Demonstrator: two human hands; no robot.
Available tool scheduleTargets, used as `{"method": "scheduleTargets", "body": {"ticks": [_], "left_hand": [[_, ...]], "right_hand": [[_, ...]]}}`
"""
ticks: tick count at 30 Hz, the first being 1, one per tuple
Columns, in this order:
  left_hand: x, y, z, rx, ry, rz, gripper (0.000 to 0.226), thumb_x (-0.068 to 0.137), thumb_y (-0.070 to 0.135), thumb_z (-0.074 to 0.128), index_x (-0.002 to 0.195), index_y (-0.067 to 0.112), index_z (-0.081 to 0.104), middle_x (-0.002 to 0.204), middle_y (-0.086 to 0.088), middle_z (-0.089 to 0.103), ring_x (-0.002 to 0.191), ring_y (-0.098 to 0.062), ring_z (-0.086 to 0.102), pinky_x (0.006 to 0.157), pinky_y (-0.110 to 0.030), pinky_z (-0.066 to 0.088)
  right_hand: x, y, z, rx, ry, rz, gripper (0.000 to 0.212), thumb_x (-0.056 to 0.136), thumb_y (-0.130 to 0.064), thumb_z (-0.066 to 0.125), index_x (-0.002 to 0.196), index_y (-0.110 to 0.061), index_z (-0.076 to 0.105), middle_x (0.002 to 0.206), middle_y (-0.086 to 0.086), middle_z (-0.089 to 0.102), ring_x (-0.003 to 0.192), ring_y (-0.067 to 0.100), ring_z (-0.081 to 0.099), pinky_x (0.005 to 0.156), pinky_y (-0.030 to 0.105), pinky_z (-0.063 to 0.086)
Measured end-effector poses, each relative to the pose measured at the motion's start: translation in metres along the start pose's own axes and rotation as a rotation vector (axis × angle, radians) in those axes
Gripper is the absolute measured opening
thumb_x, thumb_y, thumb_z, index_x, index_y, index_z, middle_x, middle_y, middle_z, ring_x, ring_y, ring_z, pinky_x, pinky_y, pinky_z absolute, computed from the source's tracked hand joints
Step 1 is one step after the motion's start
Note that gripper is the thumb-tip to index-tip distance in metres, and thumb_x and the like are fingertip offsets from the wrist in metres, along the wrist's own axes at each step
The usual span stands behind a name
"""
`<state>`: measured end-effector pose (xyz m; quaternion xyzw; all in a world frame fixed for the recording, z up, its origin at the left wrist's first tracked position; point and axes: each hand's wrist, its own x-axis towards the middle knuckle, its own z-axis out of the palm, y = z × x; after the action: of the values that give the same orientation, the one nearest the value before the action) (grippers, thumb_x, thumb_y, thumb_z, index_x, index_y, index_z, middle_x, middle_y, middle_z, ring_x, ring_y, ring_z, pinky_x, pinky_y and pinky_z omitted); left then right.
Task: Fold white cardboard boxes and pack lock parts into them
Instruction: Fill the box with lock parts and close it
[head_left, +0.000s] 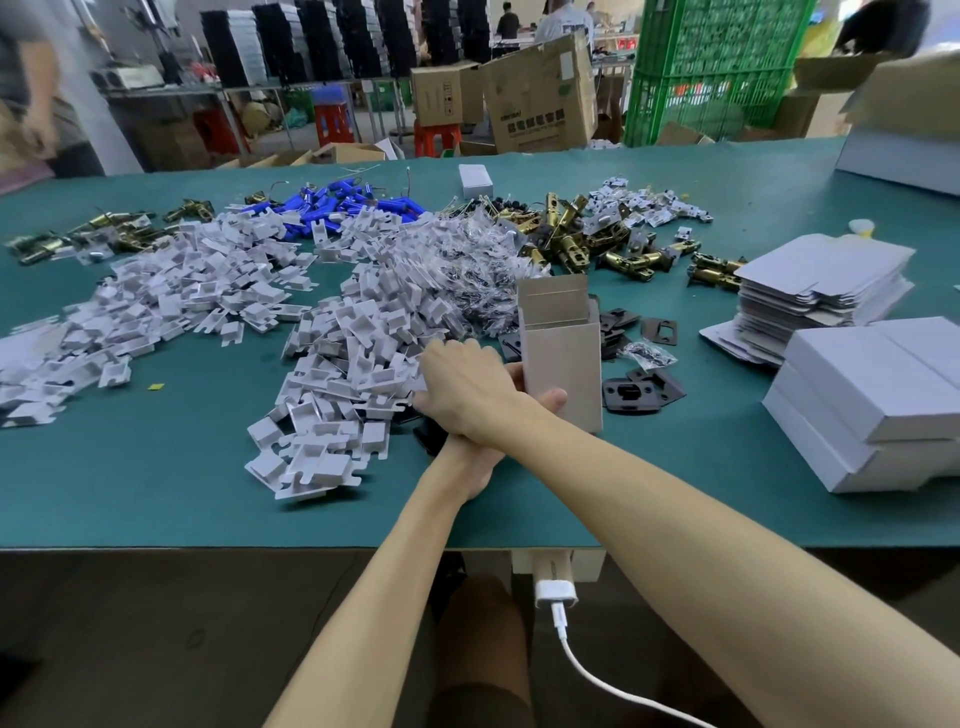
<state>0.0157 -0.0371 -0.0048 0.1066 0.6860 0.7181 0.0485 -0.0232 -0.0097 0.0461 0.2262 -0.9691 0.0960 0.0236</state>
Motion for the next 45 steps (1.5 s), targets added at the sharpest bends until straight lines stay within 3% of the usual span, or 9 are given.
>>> {"method": "scheduleTargets", "body": {"ticks": [7,10,12,15,17,24,29,37,45], "left_hand": [[0.002,0.001,0.000,0.014,0.048,-0.020,0.027,0.095,0.007,0.074,0.119,-0.001,0.064,0.117,-0.025,0.070,0.101,-0.029,0.065,0.094,-0.048,0.056],[0.004,-0.001,0.002,0.054,0.095,-0.028,0.034,0.095,0.010,0.075,0.122,-0.005,0.061,0.115,-0.027,0.068,0.101,-0.042,0.062,0.098,-0.050,0.054],[0.006,-0.001,0.001,0.052,0.118,-0.031,0.031,0.094,0.009,0.075,0.120,-0.001,0.061,0.118,-0.026,0.066,0.105,-0.035,0.063,0.098,-0.047,0.055],[0.006,0.003,0.001,0.076,0.122,-0.008,0.023,0.089,0.017,0.071,0.109,0.024,0.064,0.103,0.009,0.074,0.099,-0.003,0.064,0.090,-0.027,0.054],[0.008,0.003,0.001,0.098,0.116,0.000,0.024,0.091,0.010,0.077,0.113,0.014,0.071,0.109,0.002,0.078,0.102,-0.009,0.069,0.093,-0.030,0.056],[0.009,0.004,0.005,-0.050,0.117,-0.020,0.042,0.091,0.007,0.077,0.131,0.002,0.064,0.124,-0.008,0.075,0.114,-0.019,0.071,0.089,-0.024,0.057],[0.008,0.005,0.006,-0.079,0.112,-0.023,0.039,0.090,0.005,0.077,0.128,0.004,0.066,0.122,-0.007,0.076,0.109,-0.016,0.073,0.088,-0.023,0.057],[0.008,0.006,0.005,-0.088,0.108,-0.021,0.036,0.090,0.008,0.078,0.124,0.013,0.067,0.121,-0.005,0.076,0.111,-0.017,0.073,0.089,-0.025,0.058],[0.009,0.005,0.005,-0.068,0.118,-0.026,0.032,0.091,0.007,0.077,0.121,0.014,0.068,0.121,-0.004,0.076,0.111,-0.016,0.073,0.090,-0.025,0.058]], "right_hand": [[-0.010,0.007,-0.004,0.265,0.200,-0.109,0.017,0.099,-0.010,0.055,0.113,-0.010,0.046,0.101,0.011,0.054,0.085,0.035,0.058,0.073,0.045,0.048],[-0.014,0.014,-0.014,0.488,0.174,-0.129,0.024,0.096,-0.014,0.068,0.117,-0.009,0.059,0.105,0.007,0.061,0.097,0.028,0.061,0.086,0.042,0.051],[-0.018,0.017,-0.023,0.674,0.166,-0.079,0.028,0.094,-0.016,0.073,0.118,-0.007,0.063,0.107,0.007,0.067,0.094,0.022,0.065,0.089,0.038,0.054],[-0.025,0.024,-0.045,0.857,0.214,-0.018,0.022,0.096,-0.022,0.070,0.110,-0.005,0.063,0.098,0.008,0.071,0.083,0.022,0.070,0.079,0.036,0.060],[-0.028,0.031,-0.061,0.893,0.229,-0.043,0.017,0.099,-0.018,0.065,0.108,-0.004,0.062,0.092,0.007,0.070,0.076,0.020,0.070,0.070,0.031,0.060],[-0.030,0.071,-0.120,0.633,0.297,-0.051,0.026,0.093,-0.015,0.073,0.112,-0.004,0.059,0.100,0.008,0.067,0.077,0.021,0.071,0.060,0.022,0.057],[-0.036,0.107,-0.129,0.238,0.244,-0.067,0.023,0.088,-0.015,0.079,0.108,-0.007,0.073,0.102,0.010,0.069,0.079,0.018,0.065,0.086,0.040,0.058],[-0.040,0.120,-0.109,0.026,0.187,-0.089,0.012,0.091,-0.013,0.075,0.103,-0.013,0.077,0.107,0.004,0.063,0.111,0.023,0.050,0.094,0.046,0.048],[-0.038,0.111,-0.114,-0.048,0.160,-0.045,0.021,0.099,-0.011,0.060,0.108,-0.012,0.079,0.109,0.011,0.073,0.103,0.032,0.063,0.091,0.043,0.054]]}}
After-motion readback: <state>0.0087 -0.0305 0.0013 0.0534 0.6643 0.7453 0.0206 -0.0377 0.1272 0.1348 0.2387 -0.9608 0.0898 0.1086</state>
